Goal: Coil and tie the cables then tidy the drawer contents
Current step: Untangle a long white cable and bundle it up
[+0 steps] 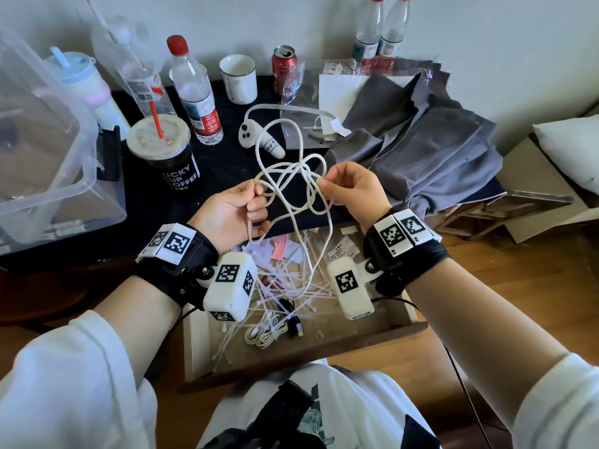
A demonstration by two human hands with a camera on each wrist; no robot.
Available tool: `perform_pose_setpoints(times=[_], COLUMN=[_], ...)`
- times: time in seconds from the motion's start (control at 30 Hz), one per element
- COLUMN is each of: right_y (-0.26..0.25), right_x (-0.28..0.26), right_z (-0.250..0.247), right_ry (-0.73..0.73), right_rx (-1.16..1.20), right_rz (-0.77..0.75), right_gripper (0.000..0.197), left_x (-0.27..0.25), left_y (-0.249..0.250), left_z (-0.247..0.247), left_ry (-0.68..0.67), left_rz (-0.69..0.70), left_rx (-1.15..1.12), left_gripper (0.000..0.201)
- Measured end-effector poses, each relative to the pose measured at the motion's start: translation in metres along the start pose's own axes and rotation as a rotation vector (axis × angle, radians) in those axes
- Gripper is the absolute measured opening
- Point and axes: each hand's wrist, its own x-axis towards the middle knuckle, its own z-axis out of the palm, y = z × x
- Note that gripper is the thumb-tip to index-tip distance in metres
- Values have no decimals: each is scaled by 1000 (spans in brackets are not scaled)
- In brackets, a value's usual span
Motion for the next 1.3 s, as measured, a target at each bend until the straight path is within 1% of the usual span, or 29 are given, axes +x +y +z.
perform_pose_setpoints(times=[0.07, 0.1, 0.17, 0.27, 0.37, 0.43, 0.5, 0.53, 0.6, 0.67, 0.77, 0.8, 0.87, 0.9, 0.97, 1.03, 1.13, 1.17, 1.2, 1.3], right_y=[-2, -2, -6, -11, -14, -16, -17, -18, -16, -14, -15, -15, -12, -10, -7, -7, -16, -20, -24, -25], right_x=[0, 0, -2, -7, -6, -4, -1, 0, 1, 1, -2, -2, -1, 0, 2, 3, 1, 1, 1, -1], right_z=[1, 1, 2, 4, 6, 8, 9, 8, 6, 3, 1, 1, 0, -1, -5, -11, -16, -16, -16, -18], right_ry=[-7, -6, -14, -47, -18, 43, 115, 145, 185, 194, 141, 105, 17, -6, 7, 4, -90, -117, -138, -203], right_rx=[16, 20, 33, 42, -90, -186, -287, -325, -379, -395, -405, -388, -314, -233, 43, 278, 474, 491, 448, 177], right_rz=[11, 16, 22, -32, -102, -119, -133, -133, -112, -93, -110, -103, -67, -39, 46, 127, 147, 154, 162, 178], right_gripper=[22, 22, 21, 22, 31, 35, 35, 32, 26, 24, 16, 15, 20, 21, 19, 22, 24, 24, 23, 15], left_x=[1, 1, 2, 4, 5, 5, 5, 4, 3, 1, 3, 4, 9, 11, 14, 15, 19, 20, 21, 24], left_y=[0, 0, 0, 0, -2, -4, -6, -6, -5, -2, -2, -3, -5, -5, -2, -1, -2, -2, -2, -4], left_z=[-3, -4, -7, -5, 2, 10, 18, 21, 26, 27, 28, 28, 25, 22, 13, 7, 8, 9, 9, 7], left_ry=[-49, -73, -93, -120, -159, -168, -136, -122, -82, -37, 68, 111, 192, 227, 282, 307, 320, 329, 340, 363], left_rz=[-3, -11, -27, -24, -54, -64, -81, -84, -85, -111, -153, -152, -132, -115, -100, -107, -106, -103, -99, -110], left_rx=[-10, -19, -37, -43, -33, -22, 2, 14, 46, 77, 58, 15, -82, -121, -197, -226, -187, -174, -160, -123], left_gripper=[13, 15, 27, 30, 24, 12, 22, 24, 19, 18, 27, 30, 34, 35, 37, 38, 38, 39, 39, 39])
